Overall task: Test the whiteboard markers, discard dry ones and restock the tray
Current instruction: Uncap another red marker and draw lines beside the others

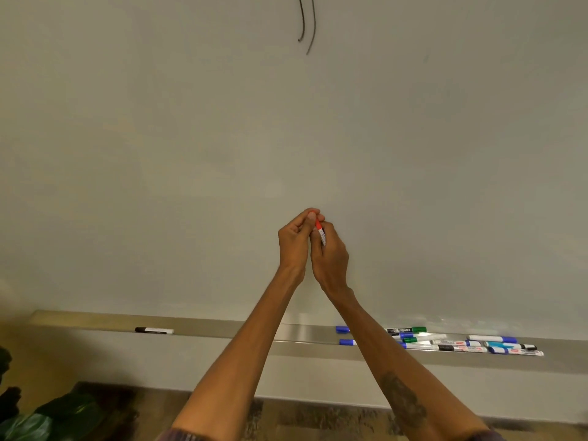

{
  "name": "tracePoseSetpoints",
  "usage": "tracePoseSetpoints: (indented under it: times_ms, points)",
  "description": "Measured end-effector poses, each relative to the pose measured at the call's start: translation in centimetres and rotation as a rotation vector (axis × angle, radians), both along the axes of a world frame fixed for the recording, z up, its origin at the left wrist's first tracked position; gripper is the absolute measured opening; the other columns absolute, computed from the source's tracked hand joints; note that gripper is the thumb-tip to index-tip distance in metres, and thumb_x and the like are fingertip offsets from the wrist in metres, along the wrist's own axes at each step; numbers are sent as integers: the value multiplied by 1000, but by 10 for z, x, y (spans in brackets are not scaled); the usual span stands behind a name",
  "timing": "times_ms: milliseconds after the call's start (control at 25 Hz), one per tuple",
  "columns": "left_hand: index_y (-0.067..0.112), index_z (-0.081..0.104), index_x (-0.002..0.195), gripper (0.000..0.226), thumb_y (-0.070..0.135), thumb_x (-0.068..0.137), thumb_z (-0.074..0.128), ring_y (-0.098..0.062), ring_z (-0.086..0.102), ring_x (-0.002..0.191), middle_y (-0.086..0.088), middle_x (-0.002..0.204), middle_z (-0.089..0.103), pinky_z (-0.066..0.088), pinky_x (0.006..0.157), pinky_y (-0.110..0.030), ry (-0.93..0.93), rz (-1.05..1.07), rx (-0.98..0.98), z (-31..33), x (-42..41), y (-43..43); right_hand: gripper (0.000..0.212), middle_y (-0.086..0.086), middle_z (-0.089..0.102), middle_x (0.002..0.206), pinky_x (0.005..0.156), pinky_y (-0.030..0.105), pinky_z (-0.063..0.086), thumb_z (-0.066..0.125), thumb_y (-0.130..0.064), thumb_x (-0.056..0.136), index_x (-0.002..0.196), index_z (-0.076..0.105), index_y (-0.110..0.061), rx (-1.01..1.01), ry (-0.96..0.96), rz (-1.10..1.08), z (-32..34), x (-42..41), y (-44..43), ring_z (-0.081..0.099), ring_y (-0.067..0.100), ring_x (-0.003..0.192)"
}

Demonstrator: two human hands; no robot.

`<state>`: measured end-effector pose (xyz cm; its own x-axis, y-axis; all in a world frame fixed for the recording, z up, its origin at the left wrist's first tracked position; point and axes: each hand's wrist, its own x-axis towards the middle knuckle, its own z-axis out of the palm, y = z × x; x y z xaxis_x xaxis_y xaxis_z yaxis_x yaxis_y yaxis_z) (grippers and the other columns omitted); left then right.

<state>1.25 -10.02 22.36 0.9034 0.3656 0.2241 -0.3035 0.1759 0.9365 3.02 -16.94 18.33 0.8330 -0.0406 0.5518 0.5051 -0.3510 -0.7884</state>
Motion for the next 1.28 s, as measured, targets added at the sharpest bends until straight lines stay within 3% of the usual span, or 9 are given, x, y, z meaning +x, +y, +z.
tracePoseSetpoints:
  times_ms: [200,440,640,760,960,1040,1120,1200,1280]
  points:
    - [19,74,99,16,20,99,59,-9,72,90,3,93,76,55,81,-19,-16,34,-85,20,0,11,34,4,71,93,69,32,55,40,-32,104,124,58,-11,-150,-78,-76,24,4,16,67,18,76]
    - [10,73,106,20,21,100,57,-18,70,96,-6,98,74,56,93,-31,-63,16,-90,42,11,29,32,5,71,96,73,32,55,39,-30,106,126,56,-12,-183,-57,-34,59,7,27,65,17,78]
    - [7,68,106,18,16,101,54,-21,68,95,-4,88,71,52,101,-37,-196,-25,-301,92,16,53,31,-3,65,82,65,36,51,36,-38,106,110,60,-18,-111,26,265,82,5,28,59,12,69]
    - [7,67,110,18,18,100,57,-22,70,98,-5,94,73,53,101,-37,-340,-5,-187,131,19,68,32,-16,56,84,68,19,44,42,-34,105,121,62,-16,138,25,310,95,1,27,52,0,72]
    - [7,66,113,22,23,99,60,-22,69,108,-7,104,75,51,102,-34,-519,126,52,177,24,74,41,10,59,97,72,28,57,48,-20,104,144,44,-23,378,-87,298,158,7,19,62,17,73]
    - [7,66,113,24,25,96,63,-19,68,110,-7,108,74,50,100,-27,-571,197,103,192,30,75,38,17,63,101,71,35,61,53,-18,101,139,49,-25,468,-147,306,188,8,12,68,27,74]
    - [6,66,116,28,25,96,63,-17,65,117,-7,113,73,47,103,-24,-629,258,158,205,38,76,24,20,64,100,70,38,61,55,-13,100,123,60,-11,557,-185,322,215,9,7,70,32,74]
    - [6,67,120,28,23,98,60,-21,53,133,-10,126,68,33,115,-20,-663,337,251,216,51,76,21,21,64,99,77,41,60,55,-9,99,116,63,-1,627,-188,375,233,14,2,71,33,81]
    - [7,66,123,29,22,100,58,-27,40,143,-14,139,58,19,119,-15,-686,383,357,225,68,77,26,19,66,104,89,45,57,50,-12,101,121,63,-5,681,-171,459,244,20,-2,69,38,97]
